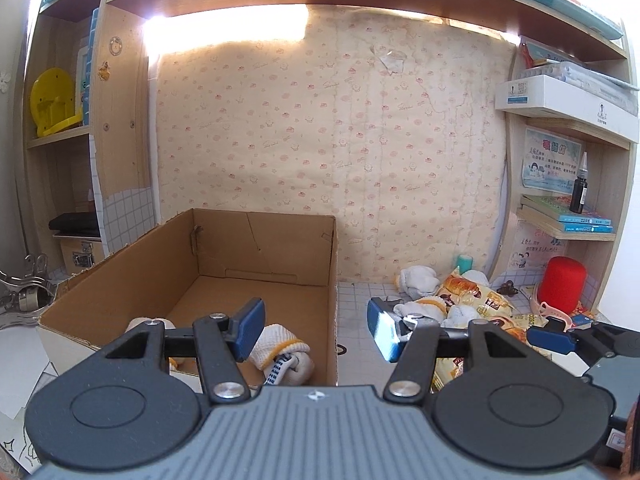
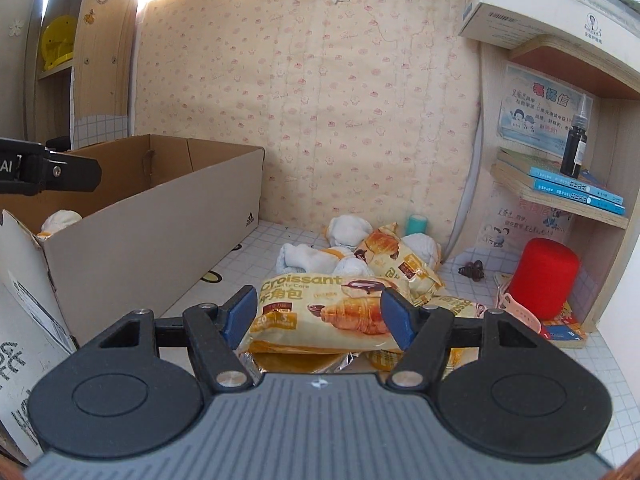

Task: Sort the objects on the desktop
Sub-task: 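Move the left tool to a croissant bag and close on it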

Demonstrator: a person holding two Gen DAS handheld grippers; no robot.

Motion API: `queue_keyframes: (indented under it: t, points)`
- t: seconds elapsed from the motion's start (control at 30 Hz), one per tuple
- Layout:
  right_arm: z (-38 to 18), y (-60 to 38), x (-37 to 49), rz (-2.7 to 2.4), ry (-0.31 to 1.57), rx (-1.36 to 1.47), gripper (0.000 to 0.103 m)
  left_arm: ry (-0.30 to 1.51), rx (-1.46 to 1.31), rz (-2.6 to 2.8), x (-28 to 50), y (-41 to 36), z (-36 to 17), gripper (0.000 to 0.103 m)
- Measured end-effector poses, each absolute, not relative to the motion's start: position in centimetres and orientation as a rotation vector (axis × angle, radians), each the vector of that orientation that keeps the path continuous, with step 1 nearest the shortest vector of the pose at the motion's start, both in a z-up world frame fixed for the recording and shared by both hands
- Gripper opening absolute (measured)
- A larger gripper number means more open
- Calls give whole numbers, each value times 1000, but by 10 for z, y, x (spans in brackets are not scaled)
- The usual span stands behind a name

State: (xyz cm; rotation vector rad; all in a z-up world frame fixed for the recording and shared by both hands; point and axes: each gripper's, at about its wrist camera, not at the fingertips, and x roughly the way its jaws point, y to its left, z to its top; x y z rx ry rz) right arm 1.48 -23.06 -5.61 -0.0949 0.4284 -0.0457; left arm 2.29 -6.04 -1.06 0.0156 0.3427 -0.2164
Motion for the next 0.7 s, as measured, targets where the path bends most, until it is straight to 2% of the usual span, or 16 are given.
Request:
queue_keyframes:
  t: [0.03, 0.17, 0.23, 0.43, 0.7]
  points:
    - [-58, -231, 16, -48, 432, -94, 68, 344, 14, -218, 23, -61, -11, 60]
    - [-62, -232, 18, -78, 424, -120, 84, 350, 16, -222, 24, -63, -12, 60]
    - [-63, -233, 17, -92, 416, -133, 87, 353, 16, -224, 25, -64, -13, 60]
    - [-63, -237, 22, -91, 417, -106, 87, 364, 17, -232, 26, -66, -16, 60]
    - [-77, -201, 42, -87, 406, -246, 93, 369, 18, -223, 27, -63, -17, 60]
